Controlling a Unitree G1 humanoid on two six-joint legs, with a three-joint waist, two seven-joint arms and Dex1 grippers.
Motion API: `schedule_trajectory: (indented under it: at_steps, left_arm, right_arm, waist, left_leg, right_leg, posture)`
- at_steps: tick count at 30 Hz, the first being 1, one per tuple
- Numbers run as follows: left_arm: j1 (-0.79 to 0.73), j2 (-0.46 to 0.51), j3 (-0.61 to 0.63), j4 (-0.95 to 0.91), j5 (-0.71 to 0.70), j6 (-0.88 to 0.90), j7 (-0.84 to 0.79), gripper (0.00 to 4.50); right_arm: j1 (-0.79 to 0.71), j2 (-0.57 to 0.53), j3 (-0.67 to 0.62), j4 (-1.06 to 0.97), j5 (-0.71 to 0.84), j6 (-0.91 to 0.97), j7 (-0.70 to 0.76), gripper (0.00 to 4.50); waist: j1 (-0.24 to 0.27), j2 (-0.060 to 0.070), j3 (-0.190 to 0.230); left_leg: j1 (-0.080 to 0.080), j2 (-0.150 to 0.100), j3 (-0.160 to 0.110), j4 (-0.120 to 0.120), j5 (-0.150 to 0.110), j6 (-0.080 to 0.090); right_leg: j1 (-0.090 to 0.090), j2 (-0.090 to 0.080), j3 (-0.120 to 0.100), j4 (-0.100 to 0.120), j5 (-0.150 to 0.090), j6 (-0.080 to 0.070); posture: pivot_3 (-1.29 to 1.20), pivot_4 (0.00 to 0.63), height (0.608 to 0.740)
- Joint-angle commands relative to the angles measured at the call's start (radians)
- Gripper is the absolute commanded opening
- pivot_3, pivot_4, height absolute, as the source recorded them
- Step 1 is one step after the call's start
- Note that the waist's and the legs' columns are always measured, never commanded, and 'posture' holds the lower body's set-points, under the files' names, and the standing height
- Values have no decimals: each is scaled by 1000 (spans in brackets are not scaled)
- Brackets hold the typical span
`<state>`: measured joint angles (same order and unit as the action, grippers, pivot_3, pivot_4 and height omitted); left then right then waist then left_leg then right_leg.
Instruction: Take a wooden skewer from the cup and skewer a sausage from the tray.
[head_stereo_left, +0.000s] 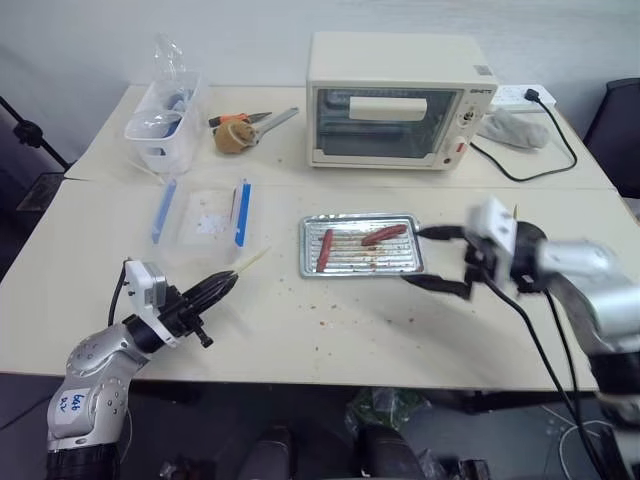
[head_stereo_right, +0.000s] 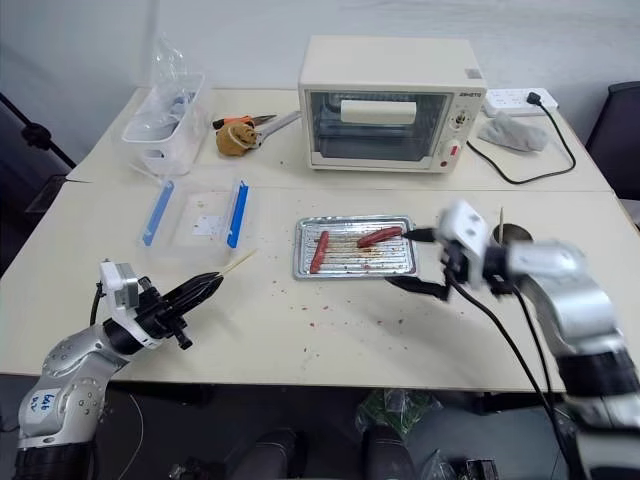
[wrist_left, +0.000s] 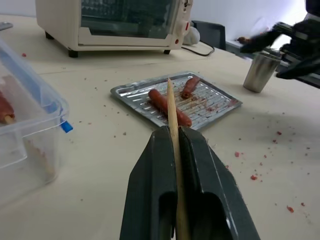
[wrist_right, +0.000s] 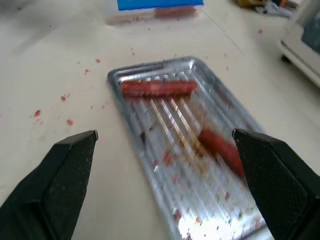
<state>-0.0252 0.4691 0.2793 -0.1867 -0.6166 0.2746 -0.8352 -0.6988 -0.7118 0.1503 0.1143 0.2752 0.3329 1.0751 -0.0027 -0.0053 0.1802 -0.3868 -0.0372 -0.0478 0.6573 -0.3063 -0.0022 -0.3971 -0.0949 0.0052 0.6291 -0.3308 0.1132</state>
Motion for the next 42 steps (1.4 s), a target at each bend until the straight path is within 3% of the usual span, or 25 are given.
schedule_trajectory:
  at_steps: [1, 13, 21, 25, 28, 29, 42]
  left_arm:
    - [9, -6, 4, -33, -2, -16, 18, 0]
    - [16, -24, -3, -52, -1, -38, 55, 0]
    - [13, -20, -6, -52, -1, -47, 60, 0]
    - [9, -19, -11, -50, 1, -48, 60, 0]
    - [2, -19, -17, -45, 4, -48, 59, 0]
    - [-1, -19, -19, -43, 4, -49, 58, 0]
    - [-24, -13, -37, -27, 10, -48, 53, 0]
  right_arm:
    - [-99, 55, 89, 176, -141, -46, -38, 4489]
    - [-368, 223, 151, 661, -307, -107, -35, 4489]
    - [-448, 218, 180, 729, -358, 33, 111, 4489]
    - [-458, 222, 170, 714, -357, 28, 146, 3660]
    - [-446, 227, 162, 689, -355, 22, 150, 2493]
    - [-441, 228, 162, 681, -357, 26, 147, 2286]
    - [-389, 243, 167, 627, -361, 1, 135, 2286]
  waist:
    - [3, 0, 0]
    - [-9, 0, 0]
    - [-23, 0, 0]
    - [-25, 0, 0]
    - [-25, 0, 0]
    - [-25, 0, 0]
    - [-25, 0, 0]
  left_leg:
    - [0, 0, 0, 0, 0, 0]
    - [-4, -2, 3, 4, 0, 0]
    - [-5, -2, 4, 4, 0, 0]
    - [-5, -2, 5, 3, 0, 0]
    - [-5, -2, 5, 3, 0, 0]
    - [-5, -2, 5, 3, 0, 0]
    - [-5, -2, 5, 3, 0, 0]
  right_leg:
    - [-1, 0, -1, 0, 0, 0]
    - [-7, -1, -4, 6, 0, 1]
    - [-11, -1, -2, 13, 0, 0]
    - [-12, -1, -2, 14, 0, 0]
    - [-12, -1, -2, 14, 0, 0]
    - [-12, -1, -2, 14, 0, 0]
    - [-12, -1, -2, 14, 0, 0]
  posture:
    - [0, 150, 740]
    - [0, 150, 740]
    - [0, 150, 740]
    - [0, 150, 740]
    - [0, 150, 740]
    - [0, 150, 740]
    - [0, 150, 740]
